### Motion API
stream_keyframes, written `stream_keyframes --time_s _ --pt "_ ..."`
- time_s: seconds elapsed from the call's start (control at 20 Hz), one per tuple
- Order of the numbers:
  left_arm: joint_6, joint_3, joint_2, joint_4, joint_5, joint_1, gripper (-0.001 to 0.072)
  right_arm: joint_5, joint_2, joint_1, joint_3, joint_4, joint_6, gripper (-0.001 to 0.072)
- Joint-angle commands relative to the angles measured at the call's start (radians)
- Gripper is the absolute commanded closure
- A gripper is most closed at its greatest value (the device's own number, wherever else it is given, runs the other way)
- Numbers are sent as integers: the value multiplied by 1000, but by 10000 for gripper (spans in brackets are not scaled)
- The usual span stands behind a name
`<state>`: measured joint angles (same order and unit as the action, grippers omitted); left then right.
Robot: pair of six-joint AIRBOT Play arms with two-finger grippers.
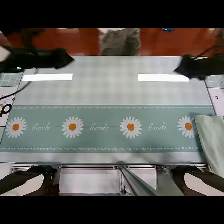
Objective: Fold the shirts.
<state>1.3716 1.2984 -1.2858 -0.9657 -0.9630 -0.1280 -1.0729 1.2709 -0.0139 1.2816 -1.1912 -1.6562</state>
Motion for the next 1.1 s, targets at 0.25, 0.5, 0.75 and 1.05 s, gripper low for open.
stream_keyframes --time_s 0.25,0.5,0.75,1.05 --pt "245 0 -172 -322 -104 -111 689 -105 230 200 1 -365 -145 677" --pt "246 0 -181 -321 -103 -109 689 -188 221 200 1 -361 -146 677" --pt "246 0 -190 -321 -103 -109 689 -188 221 200 1 -364 -146 677" --pt "246 0 -201 -321 -103 -109 689 -188 221 200 1 -364 -146 677"
